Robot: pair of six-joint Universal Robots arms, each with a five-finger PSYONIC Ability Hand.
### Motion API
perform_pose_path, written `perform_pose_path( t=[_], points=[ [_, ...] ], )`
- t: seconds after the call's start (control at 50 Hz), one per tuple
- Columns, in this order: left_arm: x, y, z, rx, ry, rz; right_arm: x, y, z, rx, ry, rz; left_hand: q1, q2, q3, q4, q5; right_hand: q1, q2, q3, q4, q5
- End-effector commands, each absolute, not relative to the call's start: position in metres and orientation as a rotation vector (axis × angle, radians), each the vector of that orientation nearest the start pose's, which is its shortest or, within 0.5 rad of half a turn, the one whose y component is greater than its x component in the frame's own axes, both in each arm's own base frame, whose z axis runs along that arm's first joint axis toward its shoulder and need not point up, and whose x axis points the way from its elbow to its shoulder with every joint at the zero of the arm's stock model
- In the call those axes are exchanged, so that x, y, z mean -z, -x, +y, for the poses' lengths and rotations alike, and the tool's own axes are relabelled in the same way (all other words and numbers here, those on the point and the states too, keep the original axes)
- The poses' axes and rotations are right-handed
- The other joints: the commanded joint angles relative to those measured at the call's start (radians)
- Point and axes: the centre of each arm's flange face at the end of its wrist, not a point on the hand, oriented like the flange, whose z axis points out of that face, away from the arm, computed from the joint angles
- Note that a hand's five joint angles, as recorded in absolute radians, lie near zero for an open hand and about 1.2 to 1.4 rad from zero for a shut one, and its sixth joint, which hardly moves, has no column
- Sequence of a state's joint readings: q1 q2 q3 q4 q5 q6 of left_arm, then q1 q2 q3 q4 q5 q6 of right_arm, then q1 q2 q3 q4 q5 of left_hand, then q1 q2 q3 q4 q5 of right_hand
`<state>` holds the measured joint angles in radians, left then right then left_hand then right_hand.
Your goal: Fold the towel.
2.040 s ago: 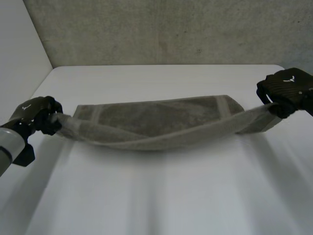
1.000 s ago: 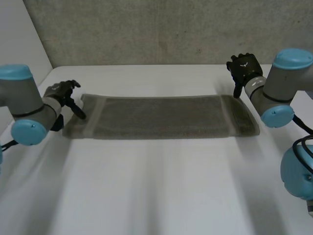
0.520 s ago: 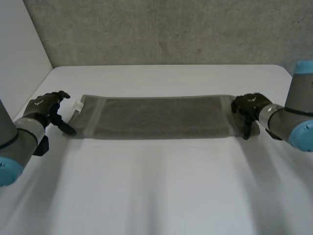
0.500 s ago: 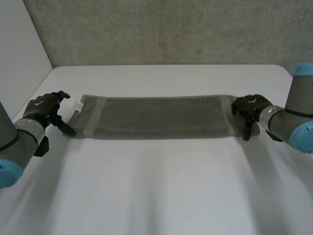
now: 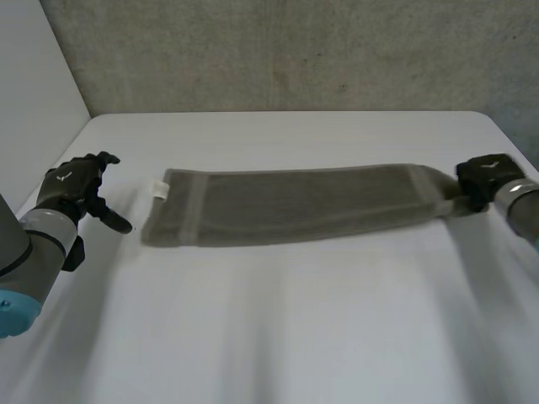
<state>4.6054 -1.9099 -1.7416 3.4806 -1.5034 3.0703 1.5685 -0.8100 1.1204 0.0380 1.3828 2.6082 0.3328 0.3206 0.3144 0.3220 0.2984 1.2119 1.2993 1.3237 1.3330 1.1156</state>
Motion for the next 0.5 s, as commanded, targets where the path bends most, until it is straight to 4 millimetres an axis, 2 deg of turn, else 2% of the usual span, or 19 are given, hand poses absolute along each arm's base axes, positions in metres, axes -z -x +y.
perform_pose_path(
  t=[0.02, 0.04, 0.08, 0.12, 0.14, 0.16, 0.18, 0.2, 0.24, 0.26, 0.28, 0.3, 0.34, 0.36, 0.4, 0.42, 0.46, 0.48, 0.5],
  points=[
    [-0.182, 0.171, -0.327, 2.133, -0.107, 2.521, -0.188, -0.096, -0.443, 2.025, 0.852, 2.63, -0.072, -0.06, -0.054, -0.061, -0.212, 0.184, 0.097, 0.073, 0.063, 0.106],
    [-0.182, 0.171, -0.327, 2.133, -0.107, 2.521, -0.188, -0.096, -0.443, 2.025, 0.852, 2.63, -0.072, -0.06, -0.054, -0.062, -0.212, 0.184, 0.097, 0.073, 0.063, 0.106],
    [-0.182, 0.171, -0.327, 2.135, -0.107, 2.519, -0.216, -0.099, -0.444, 2.115, 0.86, 2.575, -0.072, -0.06, -0.054, -0.062, -0.212, 0.184, 0.097, 0.073, 0.063, 0.106],
    [-0.182, 0.171, -0.327, 2.135, -0.107, 2.519, -0.23, -0.107, -0.442, 2.147, 0.85, 2.53, -0.072, -0.06, -0.054, -0.062, -0.212, 0.184, 0.097, 0.073, 0.063, 0.106],
    [-0.182, 0.171, -0.327, 2.135, -0.107, 2.519, -0.23, -0.107, -0.442, 2.147, 0.85, 2.53, -0.072, -0.06, -0.054, -0.062, -0.212, 0.184, 0.097, 0.073, 0.063, 0.106],
    [-0.182, 0.171, -0.327, 2.14, -0.109, 2.517, -0.243, -0.123, -0.437, 2.17, 0.837, 2.465, -0.072, -0.06, -0.054, -0.062, -0.212, 0.184, 0.097, 0.073, 0.063, 0.106],
    [-0.183, 0.171, -0.327, 2.142, -0.109, 2.515, -0.255, -0.15, -0.43, 2.184, 0.841, 2.368, -0.075, -0.063, -0.057, -0.064, -0.215, 0.184, 0.097, 0.073, 0.063, 0.106],
    [-0.183, 0.171, -0.327, 2.142, -0.109, 2.515, -0.255, -0.15, -0.43, 2.184, 0.841, 2.367, -0.075, -0.063, -0.057, -0.064, -0.215, 0.184, 0.097, 0.073, 0.063, 0.106],
    [-0.182, 0.172, -0.327, 2.144, -0.108, 2.514, -0.277, -0.217, -0.405, 2.185, 0.895, 2.147, -0.075, -0.063, -0.057, -0.064, -0.215, 0.184, 0.097, 0.073, 0.063, 0.106],
    [-0.182, 0.172, -0.327, 2.144, -0.108, 2.514, -0.277, -0.217, -0.405, 2.185, 0.895, 2.146, -0.075, -0.063, -0.057, -0.064, -0.215, 0.184, 0.097, 0.073, 0.063, 0.106],
    [-0.182, 0.172, -0.327, 2.145, -0.11, 2.515, -0.284, -0.248, -0.39, 2.172, 0.933, 2.05, -0.075, -0.063, -0.057, -0.064, -0.215, 0.184, 0.097, 0.073, 0.063, 0.106],
    [-0.182, 0.172, -0.327, 2.145, -0.11, 2.515, -0.284, -0.248, -0.389, 2.171, 0.933, 2.049, -0.075, -0.063, -0.057, -0.064, -0.215, 0.184, 0.097, 0.073, 0.063, 0.106],
    [-0.183, 0.172, -0.327, 2.148, -0.11, 2.51, -0.29, -0.307, -0.353, 2.127, 1.033, 1.88, -0.075, -0.063, -0.057, -0.064, -0.215, 0.184, 0.097, 0.073, 0.063, 0.106],
    [-0.183, 0.172, -0.327, 2.148, -0.11, 2.51, -0.29, -0.307, -0.353, 2.127, 1.033, 1.879, -0.075, -0.063, -0.057, -0.064, -0.215, 0.184, 0.097, 0.073, 0.063, 0.106],
    [-0.182, 0.172, -0.327, 2.152, -0.112, 2.508, -0.266, -0.363, -0.316, 2.008, 1.149, 1.773, -0.075, -0.063, -0.057, -0.064, -0.215, 0.184, 0.097, 0.073, 0.063, 0.106],
    [-0.182, 0.172, -0.327, 2.152, -0.112, 2.508, -0.266, -0.363, -0.316, 2.007, 1.15, 1.773, -0.075, -0.063, -0.057, -0.064, -0.215, 0.184, 0.097, 0.073, 0.063, 0.106],
    [-0.181, 0.172, -0.327, 2.146, -0.11, 2.512, -0.237, -0.403, -0.288, 1.908, 1.229, 1.716, -0.078, -0.066, -0.06, -0.067, -0.218, 0.184, 0.097, 0.073, 0.063, 0.106],
    [-0.181, 0.172, -0.327, 2.146, -0.11, 2.512, -0.237, -0.404, -0.288, 1.907, 1.229, 1.716, -0.078, -0.066, -0.06, -0.067, -0.218, 0.184, 0.097, 0.073, 0.063, 0.106],
    [-0.179, 0.171, -0.326, 2.139, -0.108, 2.516, -0.224, -0.416, -0.279, 1.864, 1.259, 1.707, -0.078, -0.066, -0.06, -0.067, -0.218, 0.184, 0.097, 0.073, 0.063, 0.106]
  ],
)
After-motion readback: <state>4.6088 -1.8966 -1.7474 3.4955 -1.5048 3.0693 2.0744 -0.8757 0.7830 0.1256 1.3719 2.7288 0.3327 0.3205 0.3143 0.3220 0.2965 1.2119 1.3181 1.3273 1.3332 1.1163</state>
